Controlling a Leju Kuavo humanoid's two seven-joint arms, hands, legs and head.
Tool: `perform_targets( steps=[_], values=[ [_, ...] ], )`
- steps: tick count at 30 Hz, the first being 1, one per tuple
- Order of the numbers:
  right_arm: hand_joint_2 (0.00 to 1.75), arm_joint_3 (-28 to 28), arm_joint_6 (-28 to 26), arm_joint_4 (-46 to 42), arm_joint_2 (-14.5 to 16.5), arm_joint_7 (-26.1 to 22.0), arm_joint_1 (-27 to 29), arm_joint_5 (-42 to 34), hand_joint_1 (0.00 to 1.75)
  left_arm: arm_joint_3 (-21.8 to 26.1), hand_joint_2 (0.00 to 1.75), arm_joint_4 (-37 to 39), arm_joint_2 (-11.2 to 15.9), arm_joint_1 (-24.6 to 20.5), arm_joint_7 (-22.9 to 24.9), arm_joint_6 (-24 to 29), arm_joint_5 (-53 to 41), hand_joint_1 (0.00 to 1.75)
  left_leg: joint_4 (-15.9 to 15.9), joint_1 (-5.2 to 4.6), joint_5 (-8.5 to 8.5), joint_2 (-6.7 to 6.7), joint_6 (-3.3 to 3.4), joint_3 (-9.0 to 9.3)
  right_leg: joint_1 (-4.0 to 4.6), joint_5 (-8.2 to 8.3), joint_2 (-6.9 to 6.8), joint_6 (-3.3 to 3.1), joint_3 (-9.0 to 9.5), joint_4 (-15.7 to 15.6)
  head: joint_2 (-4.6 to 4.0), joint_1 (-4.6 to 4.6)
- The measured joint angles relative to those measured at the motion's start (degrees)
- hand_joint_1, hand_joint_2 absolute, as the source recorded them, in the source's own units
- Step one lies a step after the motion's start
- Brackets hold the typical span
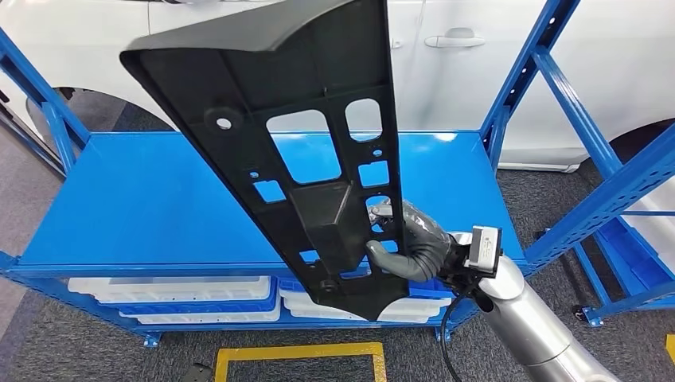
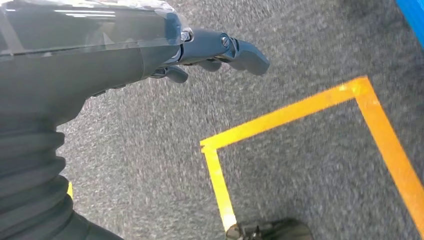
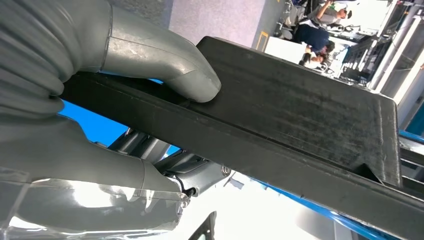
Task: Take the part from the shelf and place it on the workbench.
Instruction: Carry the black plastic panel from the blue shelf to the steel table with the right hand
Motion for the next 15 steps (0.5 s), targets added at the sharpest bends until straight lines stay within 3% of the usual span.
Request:
perform_targets(
  steps=[3, 4, 5, 6, 8, 10, 13, 15],
  values=[
    [1.75, -0.4, 0.0, -0.2, -0.1, -0.1, 0.6, 0.0, 1.69, 0.0, 1.75, 0.0, 0.0, 0.0, 0.0, 0.0, 0.0, 0.0, -0.2, 0.07, 0.21, 0.08, 0.3, -0.07, -0.4, -5.33, -0.01, 0.79, -4.9, 10.7, 0.0, 0.0],
    [1.75, -0.4, 0.0, -0.2, -0.1, -0.1, 0.9, 0.0, 1.69, 0.1, 1.75, 0.0, 0.0, 0.1, 0.0, 0.0, 0.0, 0.0, -0.1, 0.07, 0.2, 0.07, 0.3, -0.09, -0.55, -6.08, -0.02, 0.99, -6.2, 13.5, 0.0, 0.0],
    [1.75, -0.5, 0.0, -0.2, -0.1, 0.0, 1.2, 0.0, 1.69, 0.1, 1.75, 0.0, 0.0, 0.1, 0.0, -0.1, 0.0, 0.0, -0.1, 0.08, 0.19, 0.06, 0.27, -0.1, -0.71, -5.74, -0.04, 1.15, -6.53, 14.2, 0.01, 0.0],
    [1.75, -0.5, 0.0, -0.2, -0.1, 0.0, 1.3, 0.0, 1.69, 0.1, 1.75, 0.0, 0.0, 0.1, 0.0, -0.1, 0.0, 0.0, 0.0, 0.11, 0.14, 0.04, 0.2, -0.09, -0.88, -4.3, -0.07, 1.24, -5.64, 12.4, 0.01, 0.0],
    [1.75, -0.7, 0.0, -0.4, -0.1, 0.0, 1.3, 0.0, 1.69, 0.1, 1.75, 0.0, 0.0, 0.1, 0.0, -0.1, 0.0, 0.0, 0.4, 0.12, -0.09, -0.03, -0.15, -0.1, -1.15, -0.64, -0.13, 1.22, -1.62, 4.4, 0.01, 0.0],
    [1.75, -0.9, 0.0, -0.6, -0.1, 0.0, 1.4, 0.0, 1.69, 0.1, 1.75, 0.0, 0.0, 0.0, 0.0, -0.2, 0.1, 0.0, 0.7, -0.04, -0.29, -0.11, -0.73, -0.26, -1.0, 1.05, -0.03, 0.69, 0.97, -1.1, 0.01, 0.0],
    [1.75, -1.0, -0.3, -0.7, -0.1, -0.1, 1.7, 0.2, 1.69, 0.2, 1.75, 0.0, 0.0, 0.1, 0.2, -0.5, 0.3, 0.0, 0.7, -0.1, -0.27, -0.15, -1.65, -0.4, -0.71, 1.29, 0.07, -0.43, 1.05, -1.9, 0.01, 0.0],
    [1.75, -1.1, -0.4, -1.1, -0.1, -0.4, 2.2, 0.5, 1.69, 0.3, 1.75, 0.0, 0.0, 0.1, 0.5, -0.6, 0.4, 0.0, 2.3, 0.08, -1.76, -0.11, -2.2, -1.09, -0.85, 1.66, -0.05, -1.23, 1.06, -2.3, 0.01, 0.0]
  ],
)
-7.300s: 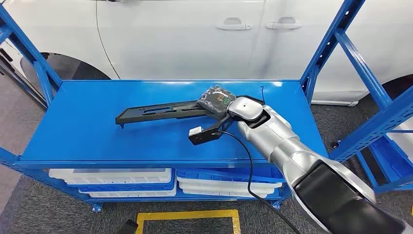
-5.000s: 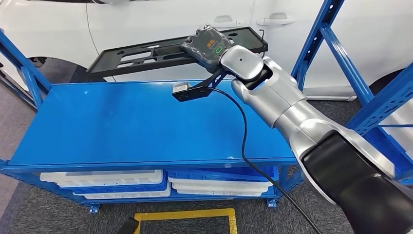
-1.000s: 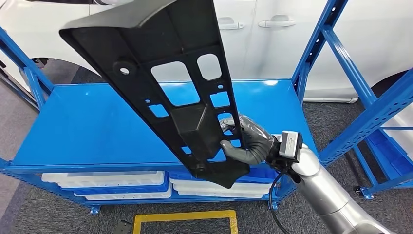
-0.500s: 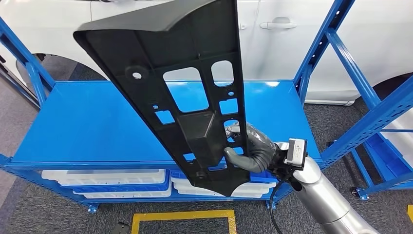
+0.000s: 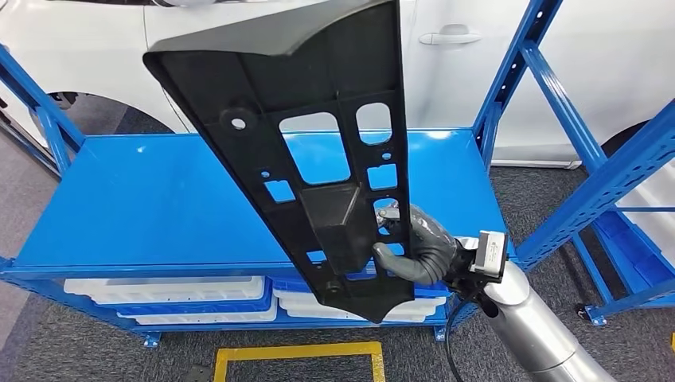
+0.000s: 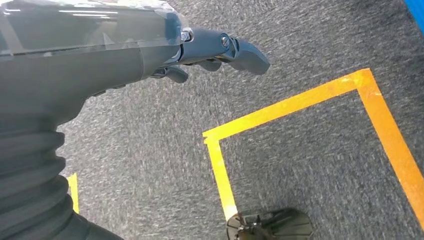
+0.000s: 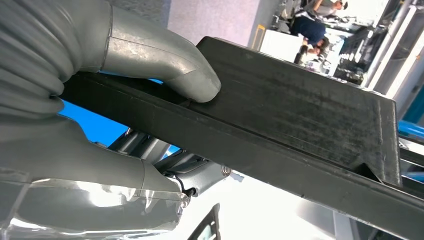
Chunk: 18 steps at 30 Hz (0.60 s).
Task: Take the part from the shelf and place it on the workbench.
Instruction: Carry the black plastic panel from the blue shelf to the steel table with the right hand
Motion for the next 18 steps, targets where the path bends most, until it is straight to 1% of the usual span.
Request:
perform_targets(
  steps=[1, 3, 4, 5, 6, 7, 8, 9, 10, 11, 12, 13, 14, 15, 16, 17, 18],
  values=[
    [1.75, 0.0, 0.0, -0.2, 0.0, -0.2, 0.4, 0.2, 1.69, 0.0, 1.75, 0.0, 0.0, 0.0, 0.1, 0.0, 0.0, 0.0, 2.5, 0.08, -1.73, 0.02, -0.23, -1.05, -0.07, 0.17, -0.08, -0.33, -0.03, -0.2, 0.0, 0.0],
    [1.75, 0.0, 0.0, -0.6, 0.0, -0.6, 1.2, 0.6, 1.69, 0.2, 1.75, 0.0, 0.0, 0.1, 0.1, -0.1, 0.1, 0.0, 10.2, 0.12, -5.79, 0.05, -0.58, -4.18, 0.08, 0.3, -0.17, -0.68, -0.25, -0.2, 0.01, 0.0],
    [1.75, 0.0, 0.0, -0.6, 0.0, -0.7, 1.5, 0.7, 1.69, 0.2, 1.75, 0.0, 0.0, 0.1, 0.1, -0.1, 0.2, 0.0, 13.5, 0.12, -7.01, 0.05, -0.67, -5.45, 0.17, 0.36, -0.19, -0.75, -0.38, -0.1, 0.01, 0.0],
    [1.75, 0.0, 0.1, -0.6, 0.0, -0.8, 1.8, 0.7, 1.69, 0.3, 1.75, 0.0, 0.0, 0.2, 0.1, -0.1, 0.3, 0.0, 14.8, 0.12, -7.16, 0.05, -0.68, -5.84, 0.26, 0.4, -0.2, -0.8, -0.5, 0.0, 0.02, 0.0],
    [1.75, 0.0, 0.2, -0.6, 0.1, -0.8, 2.0, 0.7, 1.69, 0.5, 1.75, 0.0, 0.0, 0.3, 0.1, -0.1, 0.3, 0.0, 13.8, 0.11, -6.22, 0.05, -0.58, -5.06, 0.32, 0.43, -0.17, -0.81, -0.6, 0.1, 0.01, 0.0],
    [1.75, -0.1, 0.2, -0.6, 0.1, -0.8, 2.1, 0.7, 1.69, 0.6, 1.75, 0.0, 0.0, 0.3, 0.1, -0.1, 0.4, 0.0, 10.6, 0.11, -4.48, 0.05, -0.38, -3.19, 0.36, 0.45, -0.14, -0.78, -0.65, 0.2, 0.01, 0.0],
    [1.75, -0.1, 0.2, -0.7, 0.1, -0.8, 2.1, 0.7, 1.69, 0.6, 1.75, 0.0, 0.1, 0.2, 0.1, -0.1, 0.4, 0.0, 6.3, 0.09, -2.78, 0.04, -0.09, -0.88, 0.39, 0.48, -0.12, -0.7, -0.68, 0.3, 0.0, 0.0],
    [1.75, -0.1, 0.2, -0.8, 0.1, -0.8, 2.1, 0.7, 1.69, 0.7, 1.75, 0.0, 0.1, 0.2, 0.1, -0.1, 0.4, 0.0, 2.5, -0.02, -1.54, 0.04, 0.19, 1.11, 0.51, 0.54, -0.1, -0.52, -0.75, 0.4, -0.01, 0.0],
    [1.75, -0.2, 0.1, -0.9, 0.1, -0.8, 2.1, 0.7, 1.69, 0.7, 1.75, 0.0, 0.1, 0.1, 0.1, -0.1, 0.4, 0.0, -0.1, -0.13, -0.84, 0.02, 0.47, 2.37, 0.58, 0.68, -0.09, -0.24, -0.88, 0.5, -0.01, 0.0],
    [1.75, -0.3, 0.1, -1.0, 0.2, -0.8, 2.2, 0.7, 1.69, 0.8, 1.75, 0.0, 0.1, 0.1, 0.1, -0.2, 0.3, 0.0, -1.2, -0.29, -0.67, -0.01, 0.73, 2.82, 0.62, 0.86, -0.09, 0.12, -1.01, 0.5, 0.0, 0.0],
    [1.75, -0.3, -0.1, -1.1, 0.2, -0.7, 2.3, 0.8, 1.69, 0.8, 1.75, 0.0, 0.1, 0.1, 0.1, -0.3, 0.2, 0.0, -1.4, -0.44, -0.52, -0.04, 0.98, 2.77, 0.63, 1.1, -0.09, 0.53, -1.12, 0.4, 0.0, 0.0],
    [1.75, -0.4, -0.2, -1.2, 0.2, -0.6, 2.5, 0.8, 1.69, 0.8, 1.75, 0.0, 0.1, 0.1, 0.0, -0.4, 0.1, 0.0, -1.6, -0.36, -0.16, -0.05, 1.32, 2.66, 0.61, 1.31, -0.06, 0.92, -1.2, 0.3, 0.0, 0.0],
    [1.75, -0.5, -0.5, -1.4, 0.2, -0.6, 2.7, 1.0, 1.69, 0.8, 1.75, 0.0, 0.1, 0.1, 0.1, -0.4, 0.0, 0.0, -1.8, -0.26, 0.25, -0.01, 1.68, 2.56, 0.56, 1.12, -0.04, 1.25, -1.34, 0.4, 0.0, 0.0],
    [1.75, -0.6, -0.6, -1.5, 0.3, -0.5, 2.9, 1.1, 1.69, 0.8, 1.75, 0.0, 0.1, 0.0, 0.1, -0.5, 0.0, 0.0, -2.1, -0.11, 0.69, 0.05, 2.06, 2.41, 0.52, 0.25, -0.02, 1.53, -1.71, 1.3, 0.0, 0.0],
    [1.75, -0.8, -0.8, -1.7, 0.3, -0.5, 3.2, 1.3, 1.69, 0.8, 1.75, 0.0, 0.0, -0.1, 0.1, -0.5, -0.1, 0.0, -2.4, 0.04, 1.12, 0.13, 2.39, 2.2, 0.45, -1.38, -0.01, 1.77, -2.5, 3.2, -0.01, 0.0],
    [1.75, -0.9, -0.8, -1.7, 0.3, -0.6, 3.4, 1.4, 1.69, 0.8, 1.75, 0.0, 0.0, -0.2, 0.2, -0.5, -0.1, 0.0, -2.5, 0.02, 1.43, 0.18, 2.6, 1.88, 0.31, -3.65, -0.02, 2.0, -3.7, 6.5, 0.0, 0.0],
    [1.75, -0.9, -0.7, -1.7, 0.3, -0.6, 3.6, 1.6, 1.69, 0.8, 1.75, 0.0, 0.0, -0.3, 0.2, -0.5, -0.1, 0.0, -2.4, -0.02, 1.69, 0.19, 2.74, 1.49, 0.21, -5.9, -0.03, 2.21, -5.11, 10.3, 0.01, 0.0]
  ],
)
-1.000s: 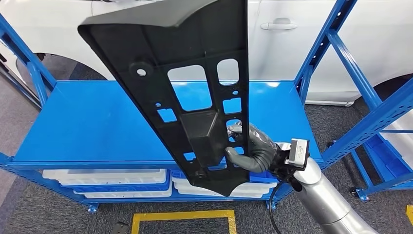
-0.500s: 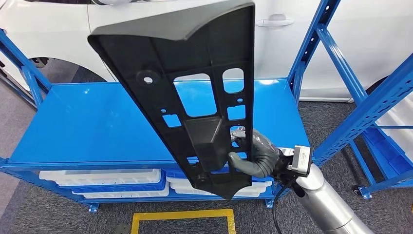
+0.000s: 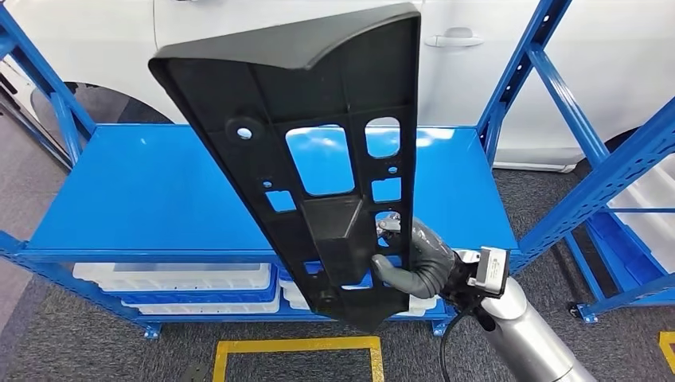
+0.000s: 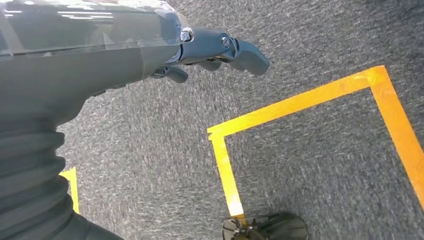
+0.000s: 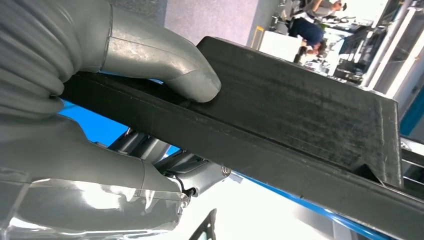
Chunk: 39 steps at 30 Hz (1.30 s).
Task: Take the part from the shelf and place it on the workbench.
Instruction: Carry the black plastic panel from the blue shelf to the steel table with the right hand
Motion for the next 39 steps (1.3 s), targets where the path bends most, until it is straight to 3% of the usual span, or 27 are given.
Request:
perform_targets(
  steps=[2, 3, 7, 8, 11, 13, 16, 17, 18, 19, 21, 23, 26, 27, 29, 31, 32, 33, 34, 37, 39],
  values=[
    [1.75, 0.0, 0.2, 0.1, 0.1, -0.1, 0.2, 0.1, 1.69, 0.0, 1.75, 0.0, 0.0, -0.1, 0.1, 0.1, 0.0, 0.0, 0.2, -0.07, 0.45, 0.01, -0.03, -0.84, -0.14, -2.29, -0.02, 0.31, -1.59, 5.3, 0.01, 0.0],
    [1.75, -0.1, 0.3, 0.2, 0.2, -0.1, 0.2, 0.2, 1.69, 0.0, 1.75, 0.0, 0.0, -0.1, 0.2, 0.2, 0.1, 0.0, 0.4, -0.08, 0.62, 0.01, -0.11, -1.23, -0.19, -1.81, -0.03, 0.35, -0.87, 4.9, 0.0, 0.0],
    [1.75, -0.3, 0.4, 0.2, 0.7, -0.1, -0.4, 0.3, 1.69, 0.1, 1.75, 0.0, -0.3, -0.4, 0.2, 0.2, -0.1, 0.0, 1.1, -0.26, 1.13, -0.05, -0.78, -2.18, 0.02, 2.85, -0.04, -0.32, 7.41, -8.5, -0.01, 0.0],
    [1.75, -0.4, 0.3, 0.2, 0.8, -0.1, -0.5, 0.3, 1.69, 0.0, 1.75, 0.0, -0.3, -0.5, 0.2, 0.2, -0.2, 0.0, 1.2, -0.32, 1.3, -0.07, -1.08, -2.3, 0.2, 3.11, -0.02, -0.63, 8.09, -10.0, 0.0, 0.0],
    [1.75, -0.4, 0.3, 0.2, 1.0, -0.1, -0.3, 0.6, 1.69, 0.1, 1.75, 0.0, -0.4, -0.5, 0.3, 0.3, -0.2, 0.0, 1.1, -0.29, 1.7, -0.1, -2.12, -2.59, 0.29, 3.91, -0.07, -1.71, 7.66, -10.3, 0.0, 0.0],
    [1.75, -0.5, 0.4, 0.2, 1.1, -0.1, -0.2, 0.7, 1.69, 0.1, 1.75, 0.0, -0.4, -0.5, 0.3, 0.3, -0.2, 0.0, 3.5, -0.23, -0.53, -0.11, -2.71, -3.71, 0.04, 4.73, -0.25, -2.6, 7.21, -10.7, 0.0, 0.0],
    [1.75, -0.6, 0.5, 0.2, 1.4, -0.1, -0.2, 0.7, 1.69, 0.1, 1.75, 0.0, -0.4, -0.4, 0.4, 0.3, -0.2, 0.0, 14.2, -0.14, -7.06, -0.1, -3.32, -7.6, 0.08, 5.75, -0.35, -3.1, 5.94, -10.8, 0.01, 0.0],
    [1.75, -0.6, 0.6, 0.3, 1.4, -0.1, -0.1, 0.7, 1.69, 0.1, 1.75, 0.0, -0.4, -0.4, 0.4, 0.3, -0.2, 0.0, 16.7, -0.14, -8.09, -0.1, -3.4, -8.23, 0.13, 6.06, -0.35, -3.09, 5.46, -10.7, 0.0, 0.0],
    [1.75, -0.6, 0.7, 0.3, 1.4, -0.1, -0.1, 0.8, 1.69, 0.1, 1.75, 0.0, -0.4, -0.3, 0.4, 0.3, -0.2, 0.0, 17.1, -0.14, -8.06, -0.1, -3.39, -7.77, 0.17, 6.35, -0.34, -3.02, 5.01, -10.6, 0.01, 0.0],
    [1.75, -0.6, 0.8, 0.3, 1.4, -0.1, -0.1, 0.8, 1.69, 0.1, 1.75, 0.0, -0.5, -0.3, 0.4, 0.3, -0.3, 0.0, 15.0, -0.15, -7.06, -0.09, -3.27, -6.1, 0.19, 6.58, -0.32, -2.91, 4.63, -10.5, 0.01, 0.0],
    [1.75, -0.7, 0.9, 0.3, 1.4, -0.1, -0.1, 0.8, 1.69, 0.1, 1.75, 0.0, -0.5, -0.3, 0.5, 0.3, -0.3, 0.0, 6.7, -0.23, -4.43, -0.11, -2.73, -0.85, 0.28, 6.95, -0.3, -2.56, 4.1, -10.2, 0.01, 0.0],
    [1.75, -0.8, 1.0, 0.3, 1.4, -0.1, -0.1, 0.7, 1.69, 0.1, 1.75, 0.0, -0.5, -0.4, 0.5, 0.4, -0.3, 0.0, 1.3, -0.5, -3.14, -0.18, -1.98, 2.1, 0.39, 7.33, -0.32, -2.0, 3.78, -10.0, -0.01, 0.0],
    [1.75, -0.8, 1.1, 0.3, 1.4, -0.1, -0.1, 0.7, 1.69, 0.1, 1.75, 0.0, -0.5, -0.3, 0.6, 0.4, -0.2, 0.0, 0.4, -0.65, -2.22, -0.17, -0.88, 2.03, 0.31, 8.01, -0.29, -0.87, 3.58, -10.2, 0.0, 0.0],
    [1.75, -0.8, 1.1, 0.3, 1.4, -0.1, -0.1, 0.7, 1.69, 0.1, 1.75, 0.0, -0.5, -0.2, 0.7, 0.5, -0.1, 0.0, 0.1, -0.55, -1.72, -0.1, -0.47, 1.93, 0.23, 7.53, -0.24, -0.53, 3.36, -9.9, 0.0, 0.0],
    [1.75, -0.8, 1.1, 0.3, 1.4, -0.1, -0.1, 0.7, 1.69, 0.1, 1.75, 0.0, -0.5, -0.3, 0.7, 0.6, 0.0, 0.0, -0.3, -0.36, -0.64, 0.07, 0.19, 1.38, 0.05, 4.09, -0.13, 0.07, 1.76, -5.9, -0.01, 0.0],
    [1.75, -0.8, 1.2, 0.4, 1.5, -0.1, 0.1, 0.7, 1.69, 0.1, 1.75, 0.0, -0.5, -0.2, 0.7, 0.7, 0.1, 0.0, -0.3, -0.44, 0.12, 0.13, 0.44, 0.27, -0.09, -0.73, -0.09, 0.61, -1.01, 2.0, -0.01, 0.0],
    [1.75, -0.7, 1.2, 0.4, 1.6, -0.1, 0.3, 0.7, 1.69, 0.1, 1.75, 0.0, -0.6, -0.1, 0.7, 0.7, 0.1, 0.0, -0.2, -0.46, 0.44, 0.13, 0.44, -0.28, -0.14, -2.08, -0.1, 0.81, -1.86, 5.1, 0.0, 0.0],
    [1.75, -0.7, 1.2, 0.4, 1.6, -0.1, 0.4, 0.7, 1.69, 0.1, 1.75, 0.0, -0.6, 0.0, 0.7, 0.7, 0.1, 0.0, -0.1, -0.47, 0.7, 0.14, 0.41, -0.79, -0.18, -2.29, -0.11, 0.91, -1.73, 6.2, 0.01, 0.0],
    [1.75, -0.7, 1.2, 0.5, 1.6, -0.1, 0.5, 0.7, 1.69, 0.2, 1.75, 0.0, -0.6, 0.1, 0.6, 0.7, 0.1, 0.0, 0.1, -0.47, 0.93, 0.13, 0.34, -1.22, -0.2, -1.42, -0.11, 0.91, -0.31, 4.8, 0.01, 0.0],
    [1.75, -0.7, 1.2, 0.5, 1.6, -0.1, 0.5, 0.7, 1.69, 0.2, 1.75, 0.0, -0.7, 0.2, 0.4, 0.8, 0.0, 0.0, 0.6, -0.53, 1.42, 0.05, -0.11, -2.11, 0.0, 2.19, -0.1, 0.11, 7.36, -7.0, 0.0, -0.01],
    [1.75, -0.8, 1.2, 0.3, 1.6, -0.1, 0.7, 0.7, 1.69, 0.2, 1.75, 0.0, -0.9, 0.3, 0.2, 0.9, 0.0, 0.0, 0.7, -0.61, 1.84, 0.01, -0.72, -2.4, 0.38, 2.82, -0.06, -0.74, 9.18, -10.5, -0.01, -0.01]
  ],
)
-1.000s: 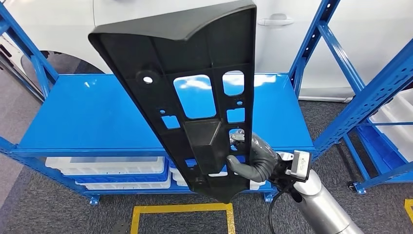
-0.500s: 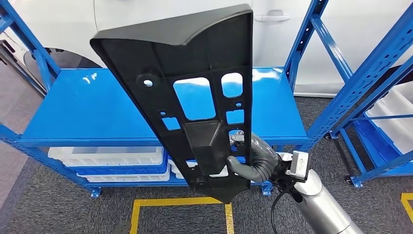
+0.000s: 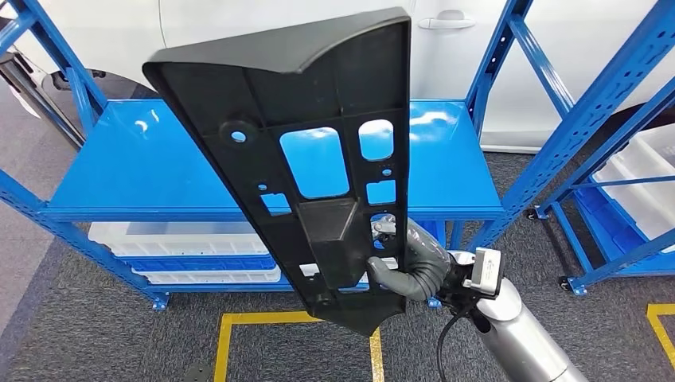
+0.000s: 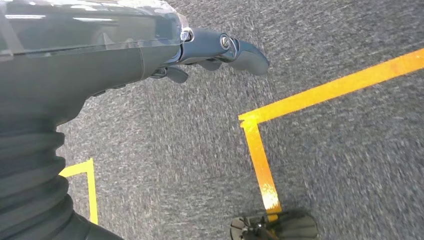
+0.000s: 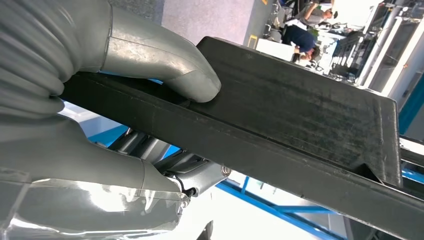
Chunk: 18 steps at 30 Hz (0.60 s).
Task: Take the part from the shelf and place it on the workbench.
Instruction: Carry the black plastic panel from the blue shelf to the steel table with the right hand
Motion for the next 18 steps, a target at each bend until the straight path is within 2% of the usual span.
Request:
perform_targets(
  steps=[1, 3, 4, 5, 7, 8, 9, 10, 11, 13, 14, 15, 18],
  values=[
    [1.75, -0.1, 0.0, -0.1, 0.0, 0.0, 0.2, 0.0, 1.69, 0.0, 1.75, 0.0, -0.1, 0.1, -0.1, 0.0, 0.0, 0.0, -0.1, -0.02, 0.29, -0.01, -0.38, -0.08, 0.15, 0.35, 0.02, -0.41, -0.21, 0.0, 0.0, 0.0],
    [1.75, -0.3, 0.0, -0.4, 0.1, -0.1, 0.4, 0.0, 1.69, 0.0, 1.75, 0.0, -0.2, 0.2, -0.1, 0.1, 0.0, 0.0, 0.1, -0.05, 0.18, -0.04, -1.08, -0.44, -0.16, 1.02, -0.05, -1.3, -0.48, -0.8, 0.01, 0.01],
    [1.75, -0.4, 0.0, -0.6, 0.2, -0.1, 0.6, 0.0, 1.69, 0.0, 1.75, 0.0, -0.2, 0.3, -0.1, 0.1, 0.0, 0.0, 1.2, -0.05, -0.95, -0.06, -1.37, -0.93, -0.33, 1.52, -0.12, -1.71, -0.71, -1.1, 0.02, 0.01],
    [1.75, -0.4, 0.0, -0.8, 0.3, -0.1, 0.7, 0.0, 1.69, 0.0, 1.75, 0.0, -0.2, 0.3, -0.1, 0.1, 0.0, 0.0, 3.4, -0.02, -2.87, -0.07, -1.63, -1.78, -0.5, 2.02, -0.18, -2.03, -1.01, -1.3, 0.01, 0.01],
    [1.75, -0.4, 0.0, -1.1, 0.8, 0.0, 1.0, 0.2, 1.69, 0.0, 1.75, 0.0, -0.2, 0.4, 0.0, 0.1, 0.1, 0.0, 10.8, 0.13, -7.76, -0.08, -2.08, -4.22, -0.39, 2.75, -0.25, -2.3, -1.95, -1.3, 0.0, 0.01],
    [1.75, -0.4, 0.0, -1.1, 1.1, 0.0, 1.1, 0.3, 1.69, 0.0, 1.75, 0.0, -0.2, 0.4, 0.0, 0.1, 0.1, 0.0, 14.1, 0.19, -9.3, -0.07, -2.28, -5.08, -0.34, 3.08, -0.26, -2.3, -2.48, -1.2, -0.01, 0.01],
    [1.75, -0.5, 0.0, -1.1, 1.3, 0.1, 1.2, 0.3, 1.69, 0.0, 1.75, 0.0, -0.2, 0.4, 0.0, 0.1, 0.1, 0.0, 15.7, 0.24, -9.82, -0.07, -2.41, -5.15, -0.31, 3.39, -0.27, -2.25, -2.99, -1.1, -0.01, 0.01],
    [1.75, -0.5, 0.0, -1.1, 1.4, 0.2, 1.3, 0.4, 1.69, 0.0, 1.75, 0.0, -0.2, 0.5, 0.1, 0.1, 0.2, 0.0, 15.0, 0.28, -9.24, -0.06, -2.46, -4.07, -0.3, 3.67, -0.28, -2.16, -3.46, -0.9, -0.01, 0.01],
    [1.75, -0.5, 0.0, -1.1, 1.5, 0.3, 1.3, 0.4, 1.69, 0.0, 1.75, 0.0, -0.2, 0.5, 0.1, 0.1, 0.2, 0.0, 12.0, 0.33, -7.87, -0.06, -2.42, -1.88, -0.3, 3.9, -0.27, -2.03, -3.86, -0.8, 0.0, 0.01],
    [1.75, -0.7, 0.3, -1.0, 1.5, 0.3, 1.0, 0.2, 1.69, 0.0, 1.75, 0.0, -0.2, 0.4, 0.0, 0.1, 0.2, 0.0, 3.7, 0.25, -5.53, -0.1, -1.98, 3.45, -0.27, 4.31, -0.26, -1.61, -4.48, -0.4, 0.01, 0.01],
    [1.75, -0.8, 0.6, -1.0, 1.5, 0.3, 0.7, 0.1, 1.69, 0.0, 1.75, 0.0, -0.2, 0.4, 0.0, 0.1, 0.1, 0.0, 1.0, 0.13, -4.86, -0.15, -1.63, 5.05, -0.23, 4.52, -0.25, -1.3, -4.67, -0.3, 0.02, 0.01],
    [1.75, -1.0, 0.8, -0.8, 1.5, 0.3, 0.4, -0.1, 1.69, 0.0, 1.75, 0.0, -0.2, 0.4, 0.0, 0.1, 0.1, 0.0, -0.4, -0.01, -4.7, -0.21, -1.27, 5.73, -0.19, 4.77, -0.24, -0.95, -4.83, -0.2, 0.01, 0.01],
    [1.75, -1.2, 1.0, -0.5, 1.5, 0.6, -0.4, -0.6, 1.69, 0.0, 1.75, 0.0, -0.2, 0.4, 0.0, 0.1, 0.0, 0.0, -0.8, 0.05, -3.94, -0.2, -0.23, 5.15, -0.13, 5.37, -0.17, 0.08, -5.23, -0.2, 0.0, 0.01]
  ],
)
